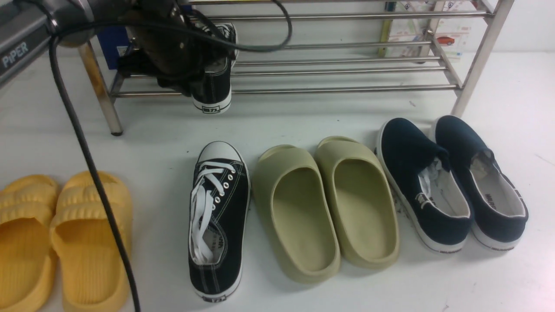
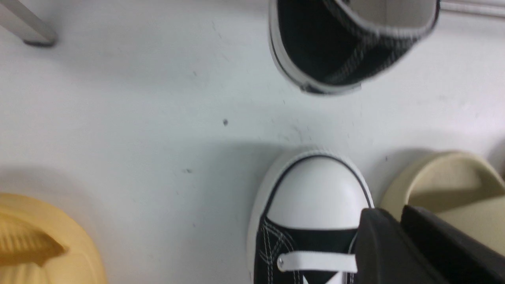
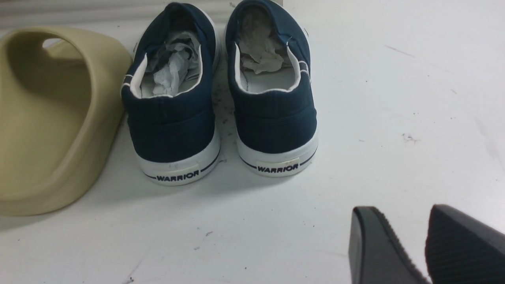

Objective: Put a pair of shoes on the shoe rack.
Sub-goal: Use the left arm to put a shoe into the shoe rack

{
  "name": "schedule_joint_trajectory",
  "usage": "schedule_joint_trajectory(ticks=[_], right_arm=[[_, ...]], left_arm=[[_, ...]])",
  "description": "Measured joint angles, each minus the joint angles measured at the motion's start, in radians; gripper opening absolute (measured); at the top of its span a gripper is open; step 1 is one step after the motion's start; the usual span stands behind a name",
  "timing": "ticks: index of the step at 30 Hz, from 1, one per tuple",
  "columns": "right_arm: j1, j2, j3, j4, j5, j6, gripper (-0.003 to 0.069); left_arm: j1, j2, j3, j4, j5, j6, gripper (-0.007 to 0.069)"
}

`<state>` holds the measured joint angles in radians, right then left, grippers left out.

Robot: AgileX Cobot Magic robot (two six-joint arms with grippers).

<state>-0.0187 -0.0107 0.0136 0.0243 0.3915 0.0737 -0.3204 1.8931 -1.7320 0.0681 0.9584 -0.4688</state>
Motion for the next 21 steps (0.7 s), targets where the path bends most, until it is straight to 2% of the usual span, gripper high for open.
schedule_joint_trajectory(ticks=[3,6,11,14,21], right_arm=[[0.000,0.000,0.000,0.000,0.000,0.000,0.0239],[0.000,0.000,0.000,0.000,0.000,0.000,0.0239],[0.000,0.000,0.000,0.000,0.000,0.000,0.0239],[0.000,0.000,0.000,0.000,0.000,0.000,0.0239],[0.000,0.000,0.000,0.000,0.000,0.000,0.0239]], left_arm=[[-0.006,0.006,0.101,-0.009,-0.107,0.003,-0.0014],[-0.004,0.037,0.120,0.000,-0.189,0.003,-0.0013],[-0.003,0.108,0.122,0.078,-0.446,0.003,-0.0013],[-0.003,0.124,0.124,0.132,-0.508,-0.012,-0.0013],[-0.004,0.141,0.126,0.320,-0.660,-0.140,-0.0013]])
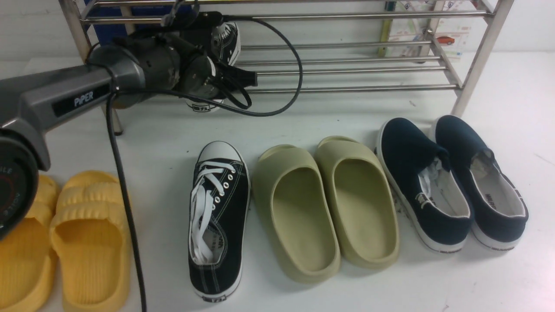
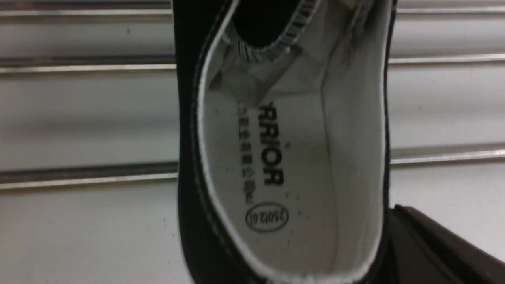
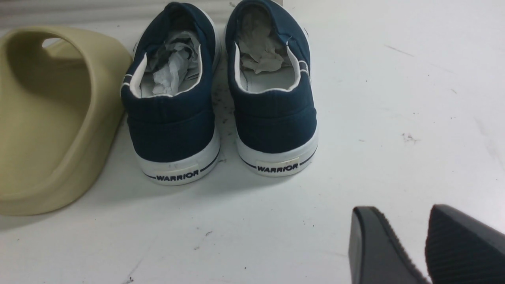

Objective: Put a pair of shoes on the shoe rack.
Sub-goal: Use the left arm to put a shoe into the shoe rack

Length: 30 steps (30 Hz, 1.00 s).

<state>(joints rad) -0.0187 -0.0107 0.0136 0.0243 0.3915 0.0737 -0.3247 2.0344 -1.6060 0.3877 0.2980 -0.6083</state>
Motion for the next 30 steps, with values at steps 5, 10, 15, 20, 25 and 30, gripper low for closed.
schedule_joint_trajectory(ticks=[5,10,15,20,25,30], right_arm=[[0.000,0.000,0.000,0.000,0.000,0.000,0.0239],[0.000,0.000,0.000,0.000,0.000,0.000,0.0239],[0.000,0.000,0.000,0.000,0.000,0.000,0.0239],[0.000,0.000,0.000,0.000,0.000,0.000,0.0239],[0.000,0.000,0.000,0.000,0.000,0.000,0.0239],[0.000,0.000,0.000,0.000,0.000,0.000,0.0239]], left_arm=[[-0.003,-0.005,0.000,0.022,0.000,-0.095,-0.0013],[-0.041,-0.097,0.001,-0.039,0.338,-0.070,-0.0013],[-0.032,-0.139,0.000,-0.094,0.495,0.095,-0.0013],[0.071,-0.073,0.000,-0.235,0.355,0.250,-0.0013],[0.112,-0.031,0.001,-0.315,0.239,0.325,-0.0013],[0.112,-0.024,0.001,-0.339,0.203,0.363,-0.0013]])
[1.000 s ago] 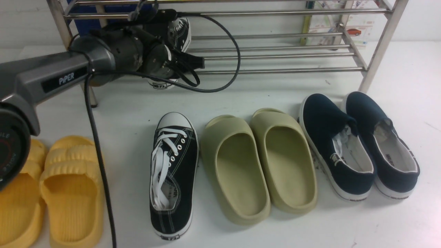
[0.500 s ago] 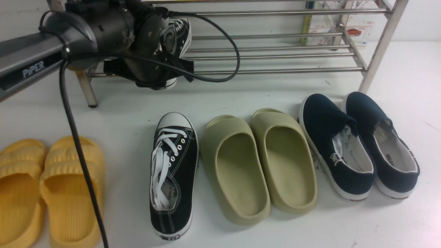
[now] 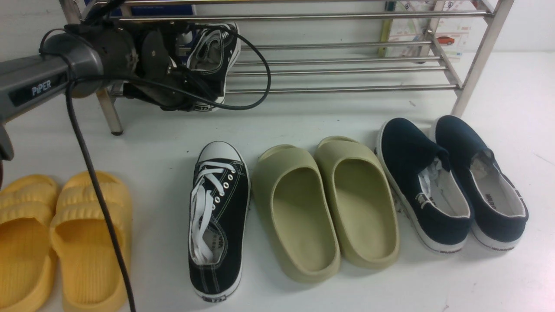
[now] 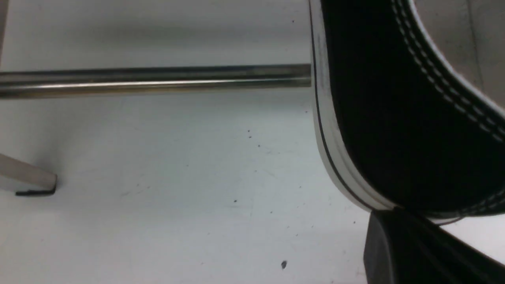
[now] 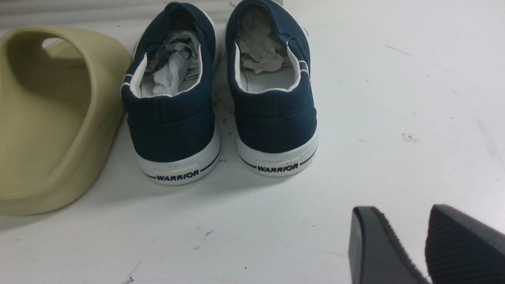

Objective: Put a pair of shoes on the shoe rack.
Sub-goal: Use the left arm to put a shoe into the shoe rack, then use the left arm to grab the shoe closest to it

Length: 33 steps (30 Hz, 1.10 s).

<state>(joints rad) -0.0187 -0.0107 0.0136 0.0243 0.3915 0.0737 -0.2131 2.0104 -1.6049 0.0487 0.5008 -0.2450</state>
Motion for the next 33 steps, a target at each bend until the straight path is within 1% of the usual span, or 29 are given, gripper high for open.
schedule_joint_trajectory(ticks=[6,10,11,15,16,19,22,27,28,29,30,31,33], right_arm=[[0.000,0.000,0.000,0.000,0.000,0.000,0.0239],[0.000,0.000,0.000,0.000,0.000,0.000,0.0239],[0.000,0.000,0.000,0.000,0.000,0.000,0.0239],[0.000,0.000,0.000,0.000,0.000,0.000,0.0239],[0.000,0.000,0.000,0.000,0.000,0.000,0.0239],[0.000,0.000,0.000,0.000,0.000,0.000,0.0239],[0.000,0.000,0.000,0.000,0.000,0.000,0.0239],[0.000,0.000,0.000,0.000,0.000,0.000,0.0239],[0.000,0.000,0.000,0.000,0.000,0.000,0.0239],[0.000,0.000,0.000,0.000,0.000,0.000,0.0239],[0.000,0.000,0.000,0.000,0.000,0.000,0.0239],[0.000,0.000,0.000,0.000,0.000,0.000,0.0239],[0.000,0.000,0.000,0.000,0.000,0.000,0.0239]], left_arm=[[-0.003,0.013,0.002,-0.016,-0.085,0.004,-0.0013],[-0.003,0.015,0.002,-0.020,-0.085,0.004,-0.0013],[-0.004,0.013,0.002,-0.024,-0.065,0.004,-0.0013],[-0.005,-0.034,0.002,-0.068,0.119,0.004,-0.0013],[-0.005,-0.034,0.002,-0.071,0.128,0.004,-0.0013],[-0.007,-0.119,0.004,-0.121,0.284,0.004,-0.0013],[-0.009,-0.180,0.030,-0.139,0.335,0.004,-0.0013],[-0.012,-0.422,0.279,-0.209,0.347,0.004,-0.0013],[-0.012,-0.432,0.292,-0.212,0.346,0.004,-0.0013],[-0.019,-0.499,0.380,-0.227,0.340,0.003,-0.0013],[-0.025,-0.516,0.404,-0.230,0.338,0.003,-0.0013],[-0.053,-0.578,0.509,-0.234,0.328,0.000,-0.0013],[-0.106,-0.632,0.603,-0.237,0.313,-0.024,-0.0013]])
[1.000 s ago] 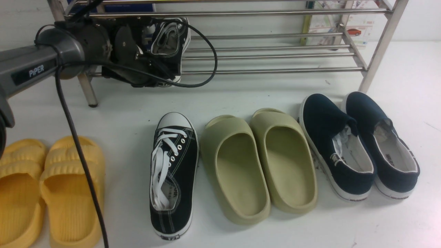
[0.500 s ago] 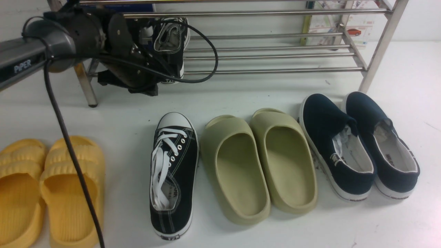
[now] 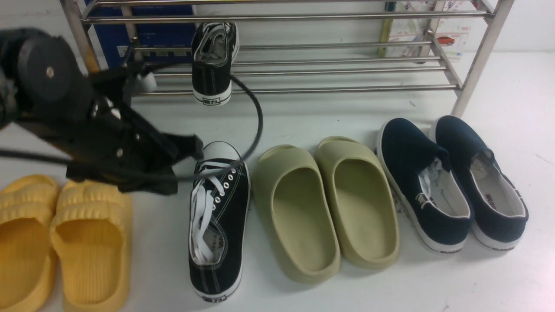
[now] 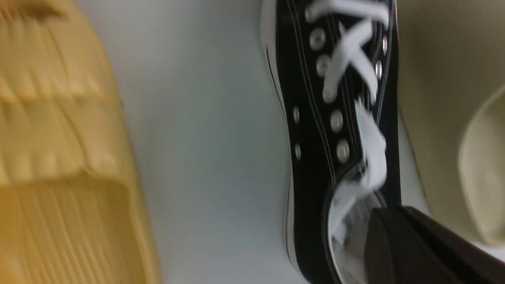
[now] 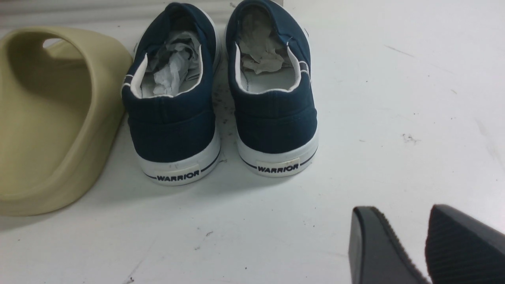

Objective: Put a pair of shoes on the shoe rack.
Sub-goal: Use the left arm to grab the shoe closest to it

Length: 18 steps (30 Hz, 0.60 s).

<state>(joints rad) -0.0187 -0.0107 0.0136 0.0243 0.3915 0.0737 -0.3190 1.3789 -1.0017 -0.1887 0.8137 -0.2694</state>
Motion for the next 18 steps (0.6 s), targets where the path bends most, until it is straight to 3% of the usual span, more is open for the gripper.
schedule_joint_trajectory(ticks=[6,11,14,15,17,18], right_arm=[[0.000,0.000,0.000,0.000,0.000,0.000,0.0239],[0.000,0.000,0.000,0.000,0.000,0.000,0.0239],[0.000,0.000,0.000,0.000,0.000,0.000,0.0239],[0.000,0.000,0.000,0.000,0.000,0.000,0.0239],[0.000,0.000,0.000,0.000,0.000,0.000,0.0239],[0.000,0.000,0.000,0.000,0.000,0.000,0.0239]], left_arm=[[-0.131,-0.021,0.079,0.063,-0.018,-0.145,-0.0013],[-0.142,0.006,0.078,0.162,-0.052,-0.218,0.0008],[-0.142,0.031,0.078,0.194,-0.060,-0.243,0.0093],[-0.142,0.059,0.078,0.194,-0.071,-0.259,0.0166],[-0.142,0.075,0.078,0.198,-0.076,-0.274,0.0209],[-0.142,0.104,0.078,0.209,-0.086,-0.311,0.0277]])
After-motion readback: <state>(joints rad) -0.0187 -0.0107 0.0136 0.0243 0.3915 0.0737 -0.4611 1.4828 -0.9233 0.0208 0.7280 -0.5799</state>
